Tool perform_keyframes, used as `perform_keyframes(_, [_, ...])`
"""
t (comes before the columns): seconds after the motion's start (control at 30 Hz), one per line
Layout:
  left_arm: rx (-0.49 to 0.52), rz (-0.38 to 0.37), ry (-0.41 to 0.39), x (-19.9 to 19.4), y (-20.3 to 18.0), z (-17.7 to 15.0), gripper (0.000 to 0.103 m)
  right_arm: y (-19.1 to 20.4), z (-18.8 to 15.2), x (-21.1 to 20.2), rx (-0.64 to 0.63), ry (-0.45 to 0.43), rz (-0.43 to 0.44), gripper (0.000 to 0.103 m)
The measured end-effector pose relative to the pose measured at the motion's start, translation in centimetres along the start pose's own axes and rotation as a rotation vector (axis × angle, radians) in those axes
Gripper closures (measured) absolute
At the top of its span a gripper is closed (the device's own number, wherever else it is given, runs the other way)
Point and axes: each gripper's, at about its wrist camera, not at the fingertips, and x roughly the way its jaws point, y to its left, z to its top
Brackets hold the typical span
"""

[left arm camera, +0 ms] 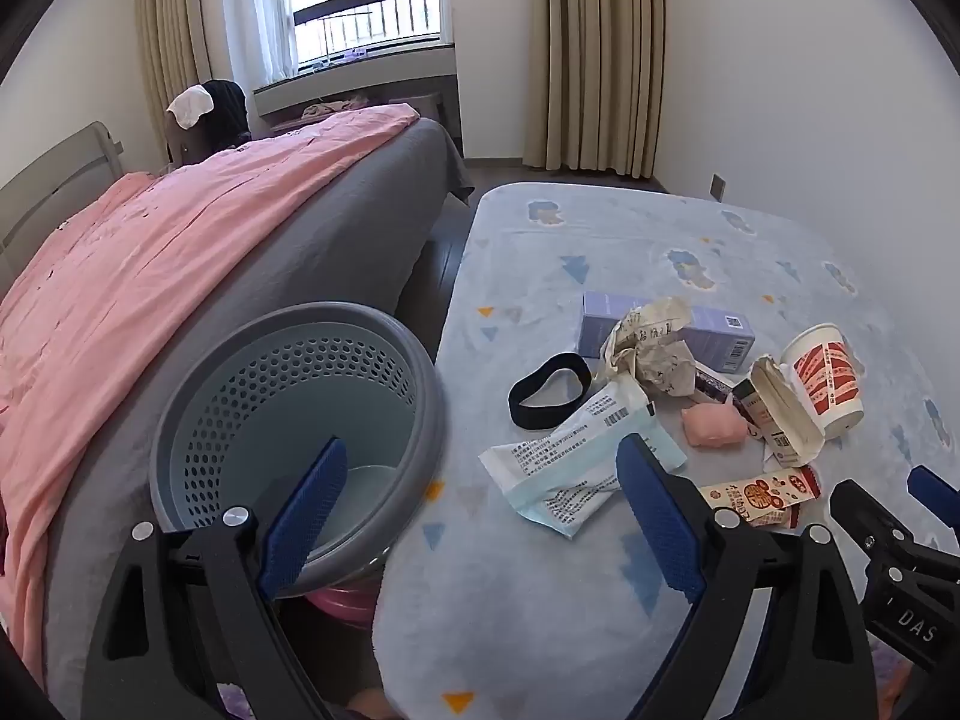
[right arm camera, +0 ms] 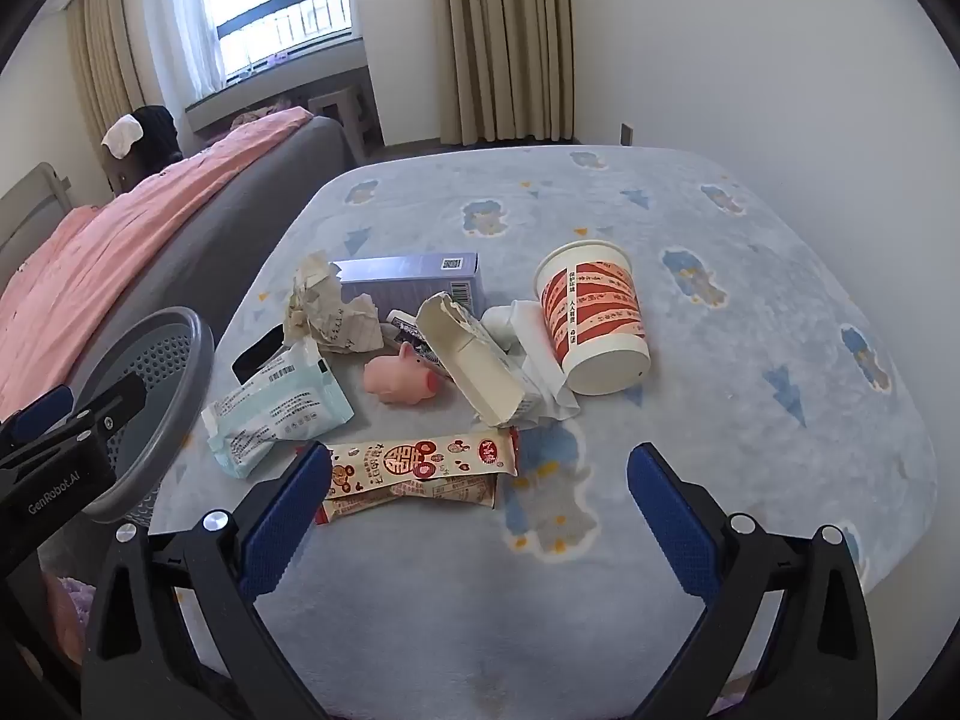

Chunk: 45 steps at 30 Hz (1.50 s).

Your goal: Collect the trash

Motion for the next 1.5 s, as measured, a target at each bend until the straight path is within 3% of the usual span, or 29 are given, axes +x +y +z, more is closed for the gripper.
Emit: perform_keyframes(1.5, [0.015, 0.021, -0.021, -0.47, 0.07, -0.15, 0.016, 0.07, 0.20, -0.51, -0.014, -0.014, -0.014, 0.006])
